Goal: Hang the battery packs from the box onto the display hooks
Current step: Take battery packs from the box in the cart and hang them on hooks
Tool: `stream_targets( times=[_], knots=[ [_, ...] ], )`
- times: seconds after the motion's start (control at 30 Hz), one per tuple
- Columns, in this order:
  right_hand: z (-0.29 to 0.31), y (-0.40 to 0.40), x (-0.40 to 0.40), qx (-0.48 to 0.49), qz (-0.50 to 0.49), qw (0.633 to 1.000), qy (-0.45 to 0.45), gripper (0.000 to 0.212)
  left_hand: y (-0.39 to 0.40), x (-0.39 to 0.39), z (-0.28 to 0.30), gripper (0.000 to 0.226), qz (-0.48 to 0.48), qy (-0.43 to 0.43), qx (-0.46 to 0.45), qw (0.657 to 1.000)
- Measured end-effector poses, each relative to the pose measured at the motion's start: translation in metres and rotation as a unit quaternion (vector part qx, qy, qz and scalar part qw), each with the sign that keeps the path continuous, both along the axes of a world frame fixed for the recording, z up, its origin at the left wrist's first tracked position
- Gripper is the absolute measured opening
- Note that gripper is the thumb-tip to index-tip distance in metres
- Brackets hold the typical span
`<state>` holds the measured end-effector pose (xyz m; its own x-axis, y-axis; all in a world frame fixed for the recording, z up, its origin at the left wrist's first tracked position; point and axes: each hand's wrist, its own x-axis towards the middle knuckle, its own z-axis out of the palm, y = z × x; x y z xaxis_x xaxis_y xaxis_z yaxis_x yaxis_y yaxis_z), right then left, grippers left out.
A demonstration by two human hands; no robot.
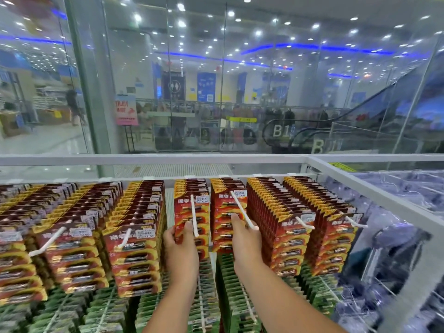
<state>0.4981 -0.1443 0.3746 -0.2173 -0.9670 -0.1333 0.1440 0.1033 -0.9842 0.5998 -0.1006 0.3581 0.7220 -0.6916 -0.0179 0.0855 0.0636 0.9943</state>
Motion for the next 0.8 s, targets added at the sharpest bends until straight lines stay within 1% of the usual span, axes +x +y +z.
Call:
stream_targets(
  times=[0.1,0.2,0.27,0.33,0.4,0.43,0.5,0.57,0.6,0.63,0.73,0.8],
  knots=[
    [-0.006,-0.003,0.002,0.001,0.011,1.0,0.013,0.043,0.002,0.001,-0.002,0.034,-0.007,-0.012,0.015,1.0],
    [-0.009,0.002,0.0,-0.007,0.025,0.999,0.033,0.036,0.007,0.003,-0.014,0.049,-0.014,-0.057,0.038,0.998],
    [-0.011,0.012,-0.002,-0.002,0.033,0.999,0.032,0.041,0.015,0.002,-0.023,0.062,-0.028,-0.087,0.044,0.995],
    [-0.014,0.028,-0.005,-0.007,0.052,0.998,0.024,0.048,0.029,-0.004,-0.03,0.07,-0.047,-0.11,0.039,0.992],
    [-0.019,0.046,-0.01,-0.019,0.079,0.996,0.023,0.037,0.046,-0.009,-0.038,0.072,-0.054,-0.135,0.038,0.989],
    [-0.023,0.052,-0.013,-0.021,0.092,0.995,0.023,0.034,0.054,-0.011,-0.041,0.072,-0.054,-0.15,0.041,0.986],
    [-0.032,0.066,-0.018,-0.018,0.111,0.993,0.023,0.038,0.07,-0.014,-0.045,0.067,-0.059,-0.177,0.047,0.981],
    [-0.043,0.077,-0.024,-0.007,0.118,0.992,0.038,0.057,0.084,-0.018,-0.049,0.059,-0.073,-0.188,0.046,0.978],
    [-0.047,0.083,-0.029,-0.006,0.12,0.992,0.042,0.061,0.09,-0.019,-0.051,0.054,-0.082,-0.189,0.046,0.978],
    [-0.05,0.089,-0.035,-0.007,0.122,0.992,0.045,0.059,0.096,-0.021,-0.053,0.049,-0.093,-0.19,0.045,0.976],
    [-0.058,0.111,-0.064,-0.02,0.142,0.988,0.055,0.038,0.107,-0.034,-0.057,0.033,-0.139,-0.178,0.044,0.973],
    [-0.069,0.125,-0.093,-0.027,0.13,0.989,0.066,0.032,0.11,-0.051,-0.059,0.031,-0.181,-0.155,0.044,0.97]
  ],
)
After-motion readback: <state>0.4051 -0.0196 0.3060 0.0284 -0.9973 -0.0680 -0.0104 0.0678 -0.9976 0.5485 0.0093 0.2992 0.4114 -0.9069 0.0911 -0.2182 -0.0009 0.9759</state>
